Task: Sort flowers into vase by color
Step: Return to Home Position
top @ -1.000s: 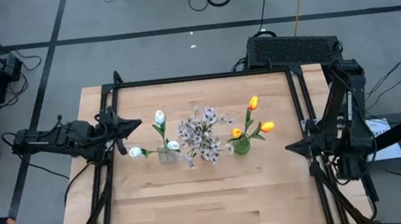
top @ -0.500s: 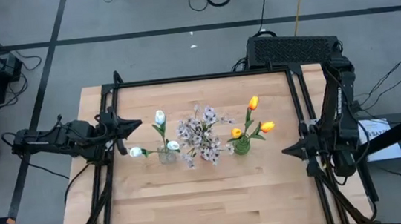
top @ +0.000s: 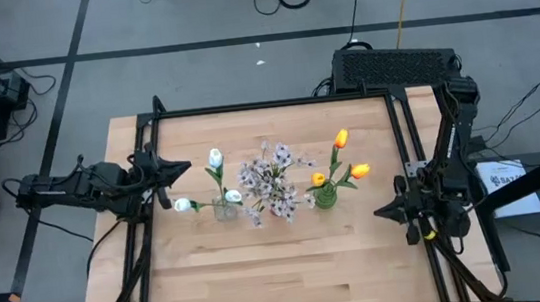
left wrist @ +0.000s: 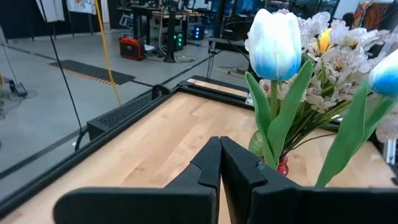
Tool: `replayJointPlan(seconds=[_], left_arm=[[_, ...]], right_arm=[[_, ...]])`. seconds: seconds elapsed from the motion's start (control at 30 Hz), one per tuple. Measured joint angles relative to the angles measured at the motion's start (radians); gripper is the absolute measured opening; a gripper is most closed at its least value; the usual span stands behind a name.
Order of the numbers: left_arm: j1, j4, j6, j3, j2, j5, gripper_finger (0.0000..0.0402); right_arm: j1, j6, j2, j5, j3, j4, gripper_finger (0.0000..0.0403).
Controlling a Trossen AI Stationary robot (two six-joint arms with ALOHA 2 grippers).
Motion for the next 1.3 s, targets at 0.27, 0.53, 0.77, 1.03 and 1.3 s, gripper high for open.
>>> replayJointPlan(seconds=[0.27,0.53,0.77,1.03,1.3], left_arm=[[0.000,0.005,0.036,0.000,0.000,-0.001,0.0012],[0.000,0.005,0.045,0.000,0.011,-0.001,0.0012],[-0.001,0.205,0.147,-0.110,0.025,0.078,0.0012],[0.000,0.242,0.166,-0.170,0.020,0.164,0.0012],[0.000,0.326,0.173,-0.272,-0.003,0.179,0.0012]], right_arm=[[-0.218,-0.478,-0.013,-0.260,-0.001,0.302,0.0000],[-0.542,-0.735,-0.025,-0.570,0.000,0.381,0.0000],[-0.781,-0.813,-0.040,-0.810,0.000,0.392,0.0000],[-0.947,-0.859,-0.064,-0.966,-0.031,0.476,0.0000],[-1.090,-0.860,-0.082,-1.128,-0.083,0.558,0.0000]])
